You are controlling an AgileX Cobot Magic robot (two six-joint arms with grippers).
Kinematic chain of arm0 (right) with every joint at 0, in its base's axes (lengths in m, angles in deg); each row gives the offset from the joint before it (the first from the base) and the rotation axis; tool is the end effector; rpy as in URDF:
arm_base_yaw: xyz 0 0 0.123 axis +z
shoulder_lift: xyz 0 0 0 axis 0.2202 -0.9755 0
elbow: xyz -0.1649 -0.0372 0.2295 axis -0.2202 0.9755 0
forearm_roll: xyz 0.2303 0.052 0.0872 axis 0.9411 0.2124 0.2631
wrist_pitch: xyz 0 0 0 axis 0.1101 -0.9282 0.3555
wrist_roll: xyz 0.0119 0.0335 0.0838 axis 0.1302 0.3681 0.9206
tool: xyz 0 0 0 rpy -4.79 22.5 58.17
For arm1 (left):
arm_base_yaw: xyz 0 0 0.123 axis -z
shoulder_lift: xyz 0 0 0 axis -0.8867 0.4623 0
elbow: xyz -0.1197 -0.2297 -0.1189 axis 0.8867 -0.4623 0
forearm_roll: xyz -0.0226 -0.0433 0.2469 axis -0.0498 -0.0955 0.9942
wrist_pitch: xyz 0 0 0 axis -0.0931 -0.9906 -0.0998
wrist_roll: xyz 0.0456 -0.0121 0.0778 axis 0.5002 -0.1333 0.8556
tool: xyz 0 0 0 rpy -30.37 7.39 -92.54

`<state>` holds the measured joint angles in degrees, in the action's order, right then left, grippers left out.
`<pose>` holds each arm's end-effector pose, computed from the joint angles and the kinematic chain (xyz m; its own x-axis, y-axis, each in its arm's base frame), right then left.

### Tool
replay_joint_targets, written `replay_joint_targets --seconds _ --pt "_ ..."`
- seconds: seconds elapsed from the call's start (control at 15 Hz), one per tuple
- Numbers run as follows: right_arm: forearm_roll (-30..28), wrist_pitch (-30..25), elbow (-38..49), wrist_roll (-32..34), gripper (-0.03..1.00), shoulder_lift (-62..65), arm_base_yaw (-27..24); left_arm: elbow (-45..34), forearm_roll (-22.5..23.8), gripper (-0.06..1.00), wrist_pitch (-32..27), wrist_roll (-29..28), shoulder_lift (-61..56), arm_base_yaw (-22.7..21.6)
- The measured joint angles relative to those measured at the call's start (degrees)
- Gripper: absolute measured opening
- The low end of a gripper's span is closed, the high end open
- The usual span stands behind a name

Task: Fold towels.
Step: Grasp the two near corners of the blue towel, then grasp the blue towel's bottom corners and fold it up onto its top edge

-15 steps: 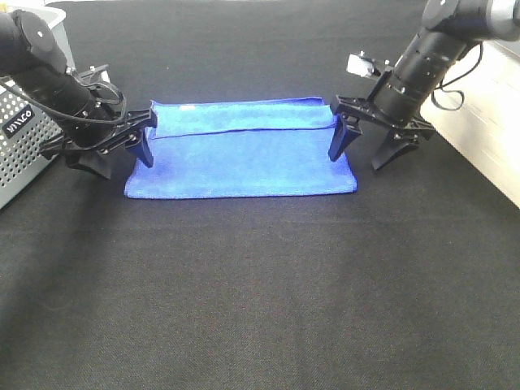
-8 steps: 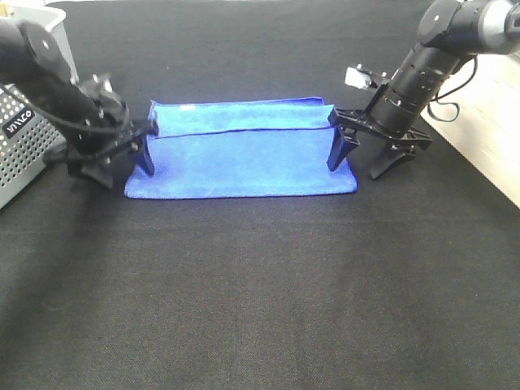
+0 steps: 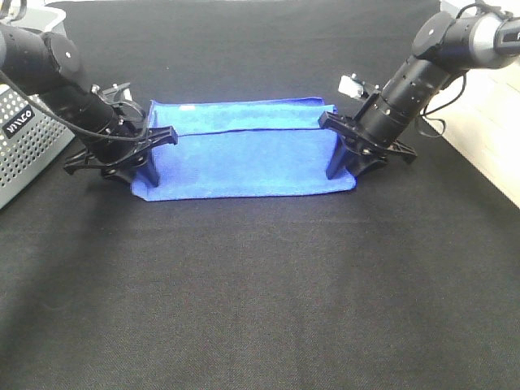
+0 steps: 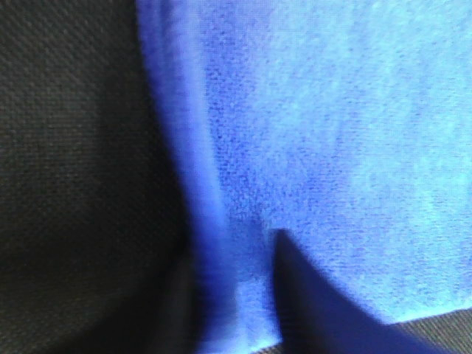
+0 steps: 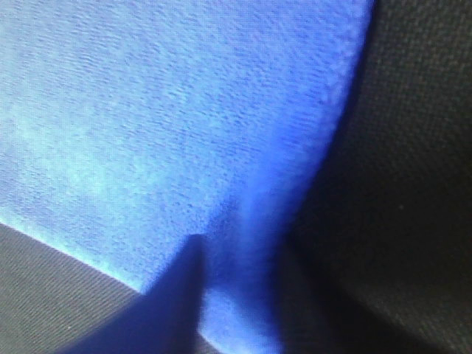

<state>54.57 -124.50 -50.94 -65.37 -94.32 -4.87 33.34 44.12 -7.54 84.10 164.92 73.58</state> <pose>0.4704 0.1085 0.0958 -0.9983 -0.0390 -0.0437 -0.0552 0.8753 0.4803 0.4479 -0.1124 0.0937 -0.9708 -0.1646 -0.1745 -0.0980 0.9361 -0.3378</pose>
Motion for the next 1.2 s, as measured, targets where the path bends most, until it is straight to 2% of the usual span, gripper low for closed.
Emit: replay_joint_targets --seconds 0.07,0.13,0.4,0.53,0.67,0.8,1.0,1.2 --pt "-0.1 0.0 0.0 0.7 0.07 -0.2 0.0 0.0 -0.1 0.05 -0.1 -0.3 0.1 0.0" --pt "-0.1 -0.2 0.0 0.9 0.0 -0.3 0.0 0.0 0.0 0.01 -0.7 -0.5 0.1 0.0" --pt "-0.6 -1.6 1.4 1.0 0.0 0.9 0.0 0.0 2.8 0.01 -4.9 -0.5 -0.5 0.0" --pt "-1.5 -1.4 6.1 0.9 0.0 4.4 0.0 0.0 4.5 0.01 -8.9 -0.5 -1.9 0.0" --pt "-1.5 1.2 15.5 0.2 0.0 9.8 0.0 -2.0 5.0 0.01 -14.1 -0.4 -4.1 0.1" --pt "-1.5 4.2 22.2 -0.3 0.0 13.5 0.1 -5.6 5.1 0.01 -14.2 -0.4 -6.5 0.4" --pt "-1.1 11.3 37.0 -1.8 0.0 20.7 0.1 -16.8 4.8 0.01 -11.1 -0.4 -13.9 1.2" --pt "-1.0 15.1 42.7 -2.5 0.0 22.7 0.2 -23.5 4.8 0.01 -5.1 -0.2 -16.1 1.2"
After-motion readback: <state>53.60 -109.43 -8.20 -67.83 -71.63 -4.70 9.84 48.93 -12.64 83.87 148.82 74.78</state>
